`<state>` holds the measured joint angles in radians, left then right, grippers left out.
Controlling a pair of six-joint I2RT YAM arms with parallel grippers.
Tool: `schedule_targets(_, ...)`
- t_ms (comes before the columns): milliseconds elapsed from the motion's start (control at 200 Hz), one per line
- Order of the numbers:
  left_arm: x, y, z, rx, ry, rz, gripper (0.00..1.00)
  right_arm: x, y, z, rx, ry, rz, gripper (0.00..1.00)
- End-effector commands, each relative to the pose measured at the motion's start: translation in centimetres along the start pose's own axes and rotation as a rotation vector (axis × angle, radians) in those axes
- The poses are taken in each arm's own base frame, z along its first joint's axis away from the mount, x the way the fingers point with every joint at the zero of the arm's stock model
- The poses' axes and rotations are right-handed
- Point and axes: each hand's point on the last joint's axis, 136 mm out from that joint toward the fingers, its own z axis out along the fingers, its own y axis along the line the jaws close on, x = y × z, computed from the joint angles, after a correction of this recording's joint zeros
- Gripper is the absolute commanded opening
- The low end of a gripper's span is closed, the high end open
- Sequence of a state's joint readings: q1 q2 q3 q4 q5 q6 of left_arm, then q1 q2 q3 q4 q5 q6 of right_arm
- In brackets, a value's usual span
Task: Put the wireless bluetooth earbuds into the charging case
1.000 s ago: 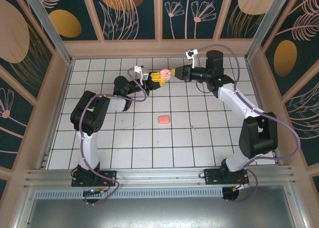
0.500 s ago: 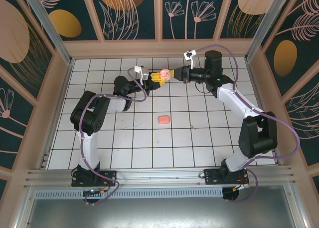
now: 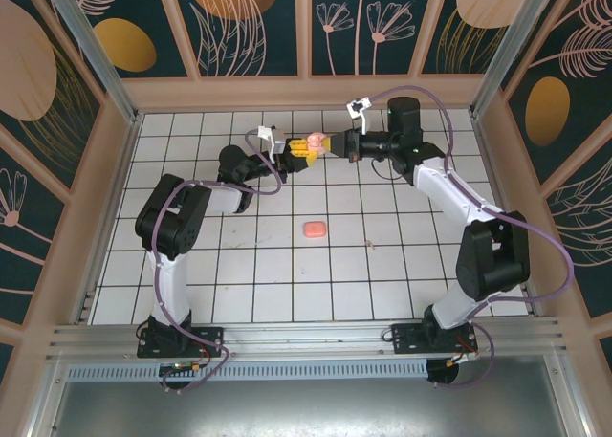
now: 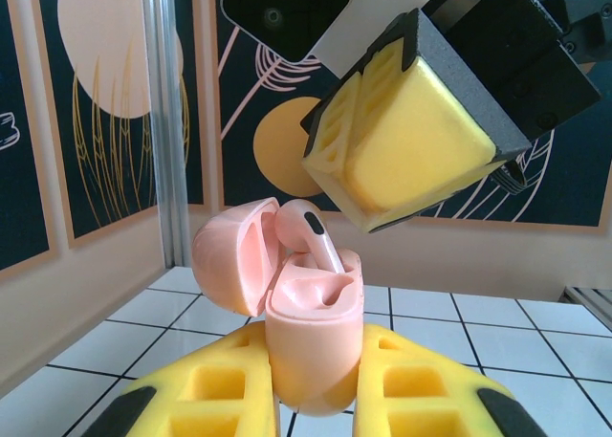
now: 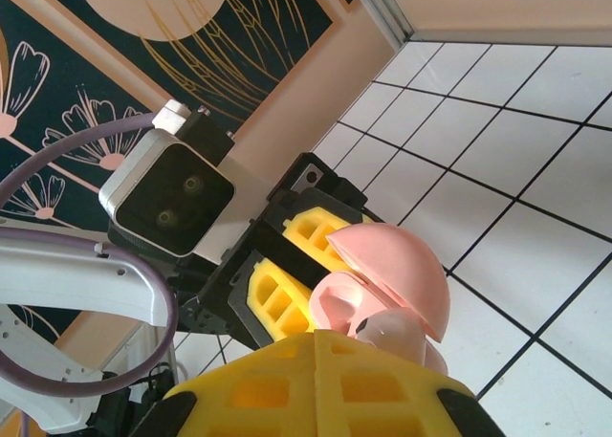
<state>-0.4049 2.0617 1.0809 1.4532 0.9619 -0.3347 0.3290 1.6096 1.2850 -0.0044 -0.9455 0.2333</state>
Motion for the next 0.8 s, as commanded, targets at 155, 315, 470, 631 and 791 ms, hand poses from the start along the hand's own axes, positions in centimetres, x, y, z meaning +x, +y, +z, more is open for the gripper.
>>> schedule_targets(155, -3.0, -0.5, 0.4, 0.026, -0.037, 0.06, 0.14, -1.3, 1.3, -0.2, -0.015, -0.012, -0.046, 0.15)
schedule_targets(315, -3.1, -0.6, 0.4, 0.027, -0.037, 0.06, 0.14, -2.0, 1.4, -1.3, -0.004, -0.046, -0.03, 0.25)
schedule_targets(470, -3.1, -0.6, 0.4, 0.027, -0.036, 0.06, 0.14, -2.1, 0.7, -1.9, 0.021, -0.067, 0.003, 0.27)
schedule_targets(631, -3.2, -0.6, 0.4, 0.027, -0.037, 0.06, 0.14, -2.0, 0.0, -1.8, 0.033, -0.061, 0.041, 0.27)
schedule_targets(791, -3.2, -0.7, 0.4, 0.026, -0.038, 0.061, 0.14, -1.7, -0.5, -1.2, 0.015, -0.033, 0.079, 0.27)
